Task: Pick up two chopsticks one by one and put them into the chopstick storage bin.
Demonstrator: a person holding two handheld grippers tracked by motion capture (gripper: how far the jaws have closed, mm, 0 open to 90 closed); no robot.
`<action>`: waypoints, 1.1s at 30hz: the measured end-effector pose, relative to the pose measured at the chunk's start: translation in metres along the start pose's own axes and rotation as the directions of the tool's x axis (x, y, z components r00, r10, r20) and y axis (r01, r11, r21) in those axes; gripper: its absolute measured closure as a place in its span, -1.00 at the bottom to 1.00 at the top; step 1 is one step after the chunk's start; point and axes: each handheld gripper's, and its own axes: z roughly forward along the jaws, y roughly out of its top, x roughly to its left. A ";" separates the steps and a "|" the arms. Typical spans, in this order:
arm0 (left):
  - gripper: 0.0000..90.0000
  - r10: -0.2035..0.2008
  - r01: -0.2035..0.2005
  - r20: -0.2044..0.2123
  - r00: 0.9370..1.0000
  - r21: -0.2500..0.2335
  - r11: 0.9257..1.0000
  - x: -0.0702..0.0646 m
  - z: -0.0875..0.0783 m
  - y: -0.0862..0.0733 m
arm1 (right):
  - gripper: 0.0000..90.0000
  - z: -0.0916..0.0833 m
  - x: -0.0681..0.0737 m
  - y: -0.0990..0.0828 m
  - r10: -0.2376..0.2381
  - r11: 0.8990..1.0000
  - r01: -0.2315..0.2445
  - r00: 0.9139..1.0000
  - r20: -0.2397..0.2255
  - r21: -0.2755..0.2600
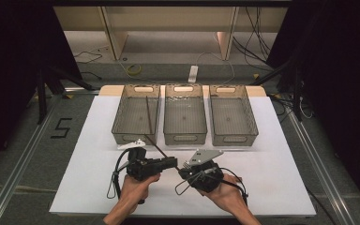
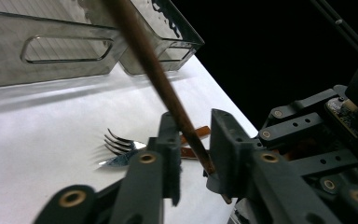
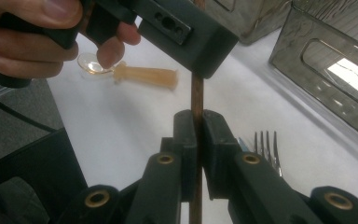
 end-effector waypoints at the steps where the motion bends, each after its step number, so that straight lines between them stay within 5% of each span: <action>1: 0.68 0.000 0.000 0.000 1.000 0.000 1.000 0.000 0.000 0.000 | 0.89 0.000 0.000 0.000 0.000 1.000 0.000 1.000 -0.003 -0.001; 7: 0.86 -0.035 0.035 0.065 0.997 0.003 0.999 0.000 -0.001 0.001 | 0.84 0.001 -0.002 -0.002 0.011 1.000 -0.011 1.000 -0.011 -0.011; 13: 0.87 0.005 -0.006 0.038 0.999 0.023 1.000 -0.001 -0.005 0.005 | 0.50 -0.007 -0.008 -0.003 0.035 0.999 -0.036 0.999 -0.034 -0.034; 23: 0.87 0.055 -0.053 -0.045 0.997 0.041 0.998 0.000 -0.022 0.018 | -0.08 -0.022 -0.029 -0.021 0.074 0.997 -0.074 0.997 -0.019 -0.001; 33: 0.87 0.078 -0.072 -0.074 0.994 0.078 0.994 0.000 -0.037 0.037 | -0.26 -0.027 -0.037 -0.039 0.093 0.995 -0.093 0.996 -0.002 0.031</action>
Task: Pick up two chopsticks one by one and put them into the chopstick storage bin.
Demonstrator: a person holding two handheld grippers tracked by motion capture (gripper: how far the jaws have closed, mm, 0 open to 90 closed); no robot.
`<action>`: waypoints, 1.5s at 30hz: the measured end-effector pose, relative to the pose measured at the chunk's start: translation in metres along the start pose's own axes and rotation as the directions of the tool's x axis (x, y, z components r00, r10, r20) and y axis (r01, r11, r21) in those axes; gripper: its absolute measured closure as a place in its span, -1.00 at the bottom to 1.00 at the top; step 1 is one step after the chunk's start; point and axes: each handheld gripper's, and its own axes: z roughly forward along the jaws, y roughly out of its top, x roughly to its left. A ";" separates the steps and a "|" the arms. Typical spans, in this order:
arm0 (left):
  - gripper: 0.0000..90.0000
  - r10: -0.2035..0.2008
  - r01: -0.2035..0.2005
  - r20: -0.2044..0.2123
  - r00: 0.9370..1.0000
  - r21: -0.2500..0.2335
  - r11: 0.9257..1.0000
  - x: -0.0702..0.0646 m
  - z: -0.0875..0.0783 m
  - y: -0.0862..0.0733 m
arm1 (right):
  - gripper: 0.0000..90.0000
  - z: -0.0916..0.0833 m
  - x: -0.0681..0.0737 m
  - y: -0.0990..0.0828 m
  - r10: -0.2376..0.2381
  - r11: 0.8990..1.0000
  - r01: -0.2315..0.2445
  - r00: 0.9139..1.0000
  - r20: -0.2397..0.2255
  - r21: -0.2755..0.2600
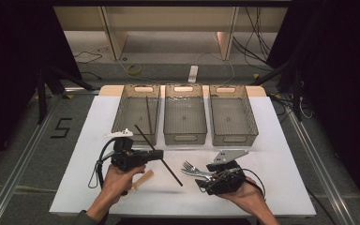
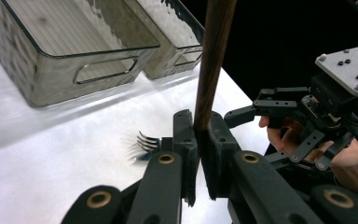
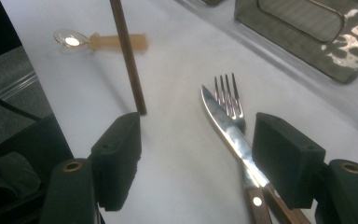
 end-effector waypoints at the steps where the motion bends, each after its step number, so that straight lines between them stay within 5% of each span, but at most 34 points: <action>1: 0.87 0.001 -0.001 -0.005 1.000 0.000 1.000 0.000 -0.001 0.002 | -0.26 -0.001 -0.001 -0.002 0.003 1.000 -0.003 1.000 0.000 0.001; 8: 0.87 0.027 -0.026 -0.054 0.998 0.019 0.999 0.003 -0.016 0.028 | -0.29 -0.009 -0.006 -0.011 0.017 1.000 -0.017 1.000 0.014 -0.004; 15: 0.87 0.010 -0.009 -0.065 0.998 0.026 1.000 0.016 -0.031 0.055 | -0.32 -0.019 -0.008 -0.020 0.032 0.999 -0.032 0.999 0.031 -0.017; 24: 0.87 0.011 -0.006 -0.133 0.991 0.037 0.999 0.030 -0.042 0.090 | -0.35 -0.021 -0.006 -0.023 0.035 0.999 -0.035 0.999 0.026 -0.021; 32: 0.87 -0.017 0.024 -0.214 0.977 0.031 0.999 0.051 -0.053 0.121 | -0.41 -0.022 -0.004 -0.024 0.032 0.999 -0.032 0.999 0.024 -0.022; 36: 0.87 -0.032 0.039 -0.268 0.963 0.021 0.999 0.061 -0.057 0.139 | -0.43 -0.022 -0.003 -0.025 0.026 0.999 -0.026 0.999 0.022 -0.025; 44: 0.87 -0.030 0.043 -0.307 0.951 0.035 0.998 0.065 -0.055 0.158 | -0.43 -0.022 -0.002 -0.027 0.026 0.999 -0.026 0.999 0.020 -0.019; 45: 0.87 -0.029 0.047 -0.331 0.943 0.044 0.998 0.068 -0.052 0.163 | -0.43 -0.022 -0.002 -0.027 0.021 1.000 -0.020 1.000 0.020 -0.018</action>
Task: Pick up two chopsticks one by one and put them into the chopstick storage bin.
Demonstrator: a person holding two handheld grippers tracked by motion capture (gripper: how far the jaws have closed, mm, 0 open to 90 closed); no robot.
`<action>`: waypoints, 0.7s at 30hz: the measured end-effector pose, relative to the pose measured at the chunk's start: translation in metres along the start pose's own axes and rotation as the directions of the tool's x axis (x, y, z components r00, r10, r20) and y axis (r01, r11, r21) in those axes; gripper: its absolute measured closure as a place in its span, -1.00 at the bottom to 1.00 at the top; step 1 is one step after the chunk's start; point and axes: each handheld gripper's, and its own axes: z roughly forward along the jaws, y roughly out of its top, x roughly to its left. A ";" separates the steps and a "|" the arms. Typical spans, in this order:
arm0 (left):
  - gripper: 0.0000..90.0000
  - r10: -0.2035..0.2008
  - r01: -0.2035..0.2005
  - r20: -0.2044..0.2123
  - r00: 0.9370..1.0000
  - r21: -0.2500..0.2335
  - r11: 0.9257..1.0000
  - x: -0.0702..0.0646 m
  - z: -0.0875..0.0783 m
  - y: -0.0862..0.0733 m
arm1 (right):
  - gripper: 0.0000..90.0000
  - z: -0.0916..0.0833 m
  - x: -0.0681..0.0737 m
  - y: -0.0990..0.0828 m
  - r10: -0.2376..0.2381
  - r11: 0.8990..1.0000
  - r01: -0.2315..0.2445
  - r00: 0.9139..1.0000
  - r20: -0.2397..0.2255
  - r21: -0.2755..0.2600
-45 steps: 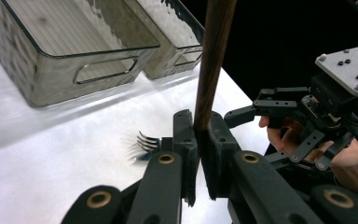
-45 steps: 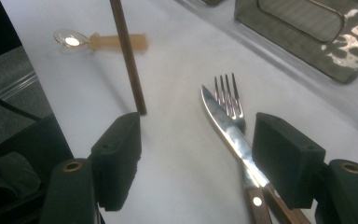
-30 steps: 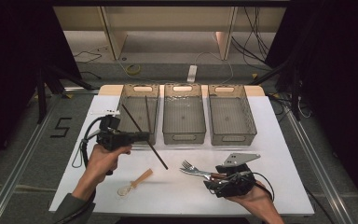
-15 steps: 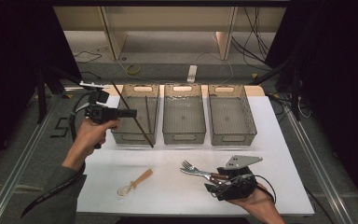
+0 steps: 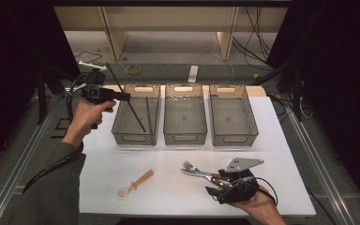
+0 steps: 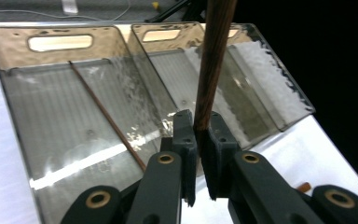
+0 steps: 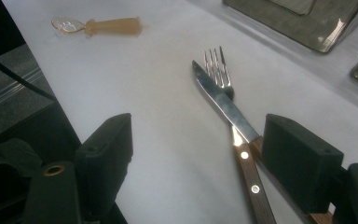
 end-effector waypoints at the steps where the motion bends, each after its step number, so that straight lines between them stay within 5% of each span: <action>1: 0.87 -0.005 0.005 -0.008 1.000 0.003 1.000 0.001 0.002 0.002 | -0.43 0.000 0.000 0.000 -0.002 1.000 0.002 1.000 0.000 0.000; 10: 0.87 -0.015 0.018 -0.062 0.998 0.045 0.999 0.007 0.026 0.006 | -0.43 0.001 0.001 0.000 0.001 1.000 -0.001 1.000 -0.006 0.004; 21: 0.87 -0.021 0.026 -0.074 0.997 0.066 0.997 0.008 0.055 -0.004 | -0.43 0.000 0.001 -0.001 -0.001 1.000 0.001 1.000 -0.004 0.008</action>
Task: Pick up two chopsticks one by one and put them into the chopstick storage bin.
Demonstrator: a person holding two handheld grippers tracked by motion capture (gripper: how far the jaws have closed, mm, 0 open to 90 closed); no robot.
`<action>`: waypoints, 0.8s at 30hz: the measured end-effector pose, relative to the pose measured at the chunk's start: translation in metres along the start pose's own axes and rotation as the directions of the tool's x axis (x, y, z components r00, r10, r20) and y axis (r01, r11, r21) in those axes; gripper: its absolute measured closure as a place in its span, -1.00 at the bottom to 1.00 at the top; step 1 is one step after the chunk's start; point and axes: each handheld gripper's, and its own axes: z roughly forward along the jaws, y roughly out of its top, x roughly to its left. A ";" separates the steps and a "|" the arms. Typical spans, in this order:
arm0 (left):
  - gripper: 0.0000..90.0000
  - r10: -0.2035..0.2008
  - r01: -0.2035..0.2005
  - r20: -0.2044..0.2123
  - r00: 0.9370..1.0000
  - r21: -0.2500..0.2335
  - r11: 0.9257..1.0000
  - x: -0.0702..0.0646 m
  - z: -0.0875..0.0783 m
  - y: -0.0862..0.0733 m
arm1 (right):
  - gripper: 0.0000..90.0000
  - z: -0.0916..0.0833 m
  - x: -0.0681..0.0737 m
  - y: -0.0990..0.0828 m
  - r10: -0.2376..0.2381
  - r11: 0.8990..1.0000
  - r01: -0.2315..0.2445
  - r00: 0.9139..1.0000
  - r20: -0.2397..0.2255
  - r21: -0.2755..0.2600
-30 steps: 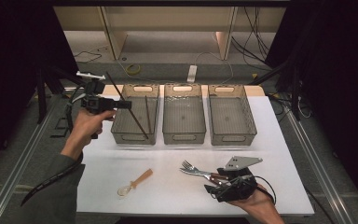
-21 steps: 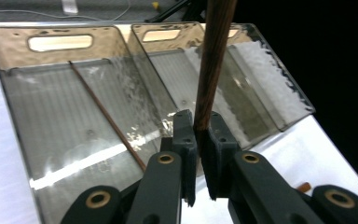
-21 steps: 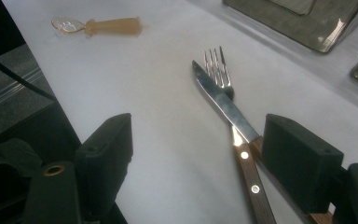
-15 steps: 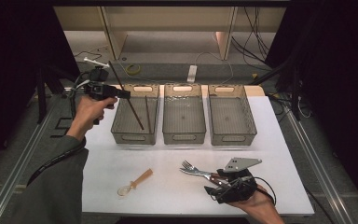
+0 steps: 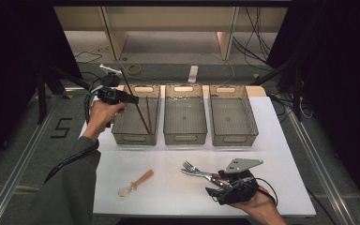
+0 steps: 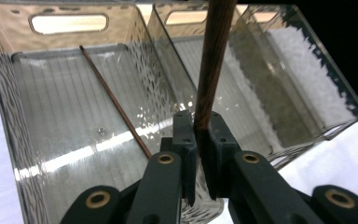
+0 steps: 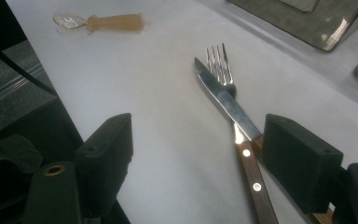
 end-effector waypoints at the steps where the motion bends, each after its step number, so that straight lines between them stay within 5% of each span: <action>1: 0.87 0.000 0.000 -0.001 1.000 0.006 1.000 0.001 0.002 -0.001 | -0.43 0.000 0.000 0.000 -0.006 1.000 0.006 1.000 0.000 0.002; 24: 0.86 0.004 -0.001 -0.032 0.999 0.082 0.997 0.003 0.026 -0.010 | -0.43 -0.001 0.001 0.000 -0.014 1.000 0.014 1.000 -0.005 -0.001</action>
